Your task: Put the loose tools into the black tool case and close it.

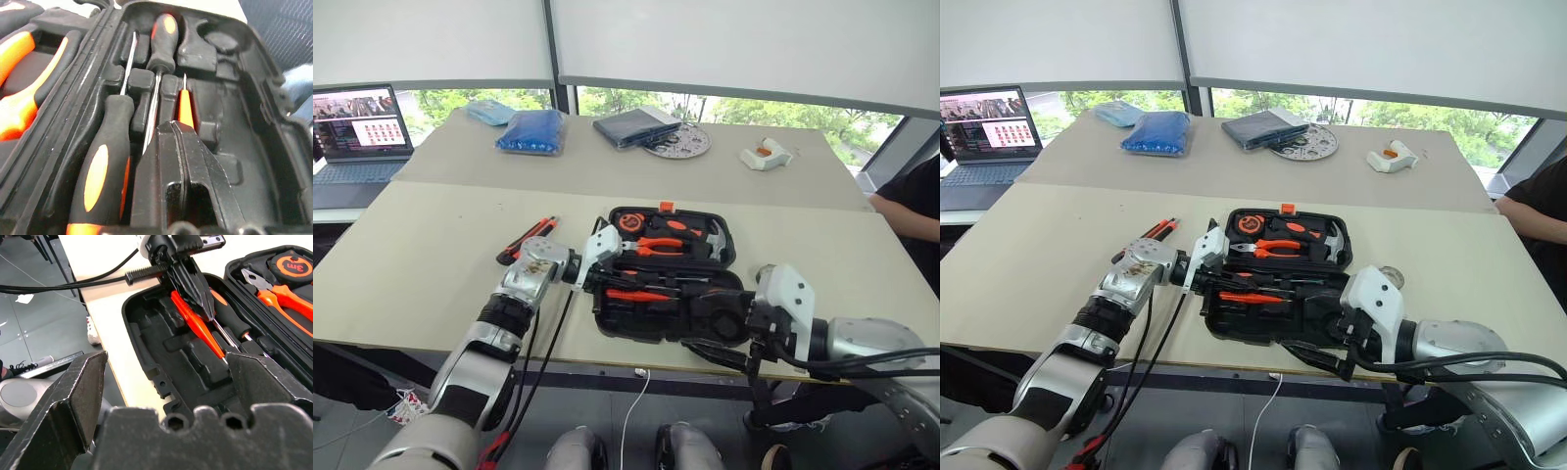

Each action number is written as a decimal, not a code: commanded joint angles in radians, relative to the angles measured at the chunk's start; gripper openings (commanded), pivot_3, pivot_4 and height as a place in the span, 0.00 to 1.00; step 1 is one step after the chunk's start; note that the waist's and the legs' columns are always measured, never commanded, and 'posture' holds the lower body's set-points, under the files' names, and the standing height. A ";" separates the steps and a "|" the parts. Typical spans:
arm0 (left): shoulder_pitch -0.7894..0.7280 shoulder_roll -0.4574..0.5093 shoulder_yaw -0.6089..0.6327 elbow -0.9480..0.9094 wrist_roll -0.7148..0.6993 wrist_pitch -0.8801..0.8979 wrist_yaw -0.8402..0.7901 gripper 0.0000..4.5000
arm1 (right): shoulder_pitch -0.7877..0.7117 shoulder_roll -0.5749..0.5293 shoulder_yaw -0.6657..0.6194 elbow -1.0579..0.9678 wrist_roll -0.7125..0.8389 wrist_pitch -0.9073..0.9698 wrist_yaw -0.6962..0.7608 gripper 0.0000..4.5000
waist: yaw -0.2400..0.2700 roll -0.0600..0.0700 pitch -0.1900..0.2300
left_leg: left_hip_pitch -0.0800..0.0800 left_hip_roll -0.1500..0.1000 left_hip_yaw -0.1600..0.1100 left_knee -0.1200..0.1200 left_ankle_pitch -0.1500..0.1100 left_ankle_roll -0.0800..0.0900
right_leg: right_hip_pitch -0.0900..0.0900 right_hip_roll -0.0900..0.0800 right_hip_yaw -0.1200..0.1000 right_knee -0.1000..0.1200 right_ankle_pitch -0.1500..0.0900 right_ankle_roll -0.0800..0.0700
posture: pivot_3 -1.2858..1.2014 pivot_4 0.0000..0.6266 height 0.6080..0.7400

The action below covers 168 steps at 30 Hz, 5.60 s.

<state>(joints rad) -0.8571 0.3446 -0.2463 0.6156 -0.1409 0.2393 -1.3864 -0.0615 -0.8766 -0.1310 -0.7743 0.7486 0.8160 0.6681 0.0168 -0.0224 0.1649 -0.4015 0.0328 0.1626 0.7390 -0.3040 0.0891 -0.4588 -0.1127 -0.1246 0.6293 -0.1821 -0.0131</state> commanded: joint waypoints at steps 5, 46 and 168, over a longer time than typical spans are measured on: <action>0.003 -0.009 -0.037 0.011 0.044 -0.036 0.002 0.01 | 0.001 0.009 -0.002 -0.018 -0.017 -0.027 -0.002 1.00 | 0.002 0.000 0.000 | 0.000 0.000 0.000 0.000 0.000 0.000 | 0.000 0.000 0.000 0.000 0.000 0.000 | 0.52 0.24 0.84; 0.047 -0.006 -0.028 0.026 0.045 -0.077 -0.009 0.01 | 0.058 0.025 -0.002 -0.036 -0.078 -0.048 0.004 1.00 | -0.008 0.001 -0.002 | 0.000 0.000 0.000 -0.001 0.000 0.000 | -0.001 0.000 0.001 -0.001 -0.001 0.000 | 0.52 0.24 0.84; 0.071 0.283 -0.148 -0.594 -0.089 0.255 -0.147 0.37 | 0.038 0.013 -0.179 -0.073 -0.013 0.009 0.012 1.00 | -0.006 -0.003 0.000 | -0.002 0.000 0.005 -0.006 0.006 -0.011 | -0.011 0.001 0.003 0.013 -0.006 -0.005 | 0.52 0.24 0.84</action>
<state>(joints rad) -0.7626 0.6379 -0.3791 0.0360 -0.2540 0.4973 -1.5614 -0.0270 -0.8701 -0.2653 -0.7991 0.7021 0.8132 0.7075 0.0104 -0.0256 0.1652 -0.4032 0.0324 0.1672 0.7334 -0.2976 0.0786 -0.4697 -0.1118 -0.1218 0.6421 -0.1878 -0.0180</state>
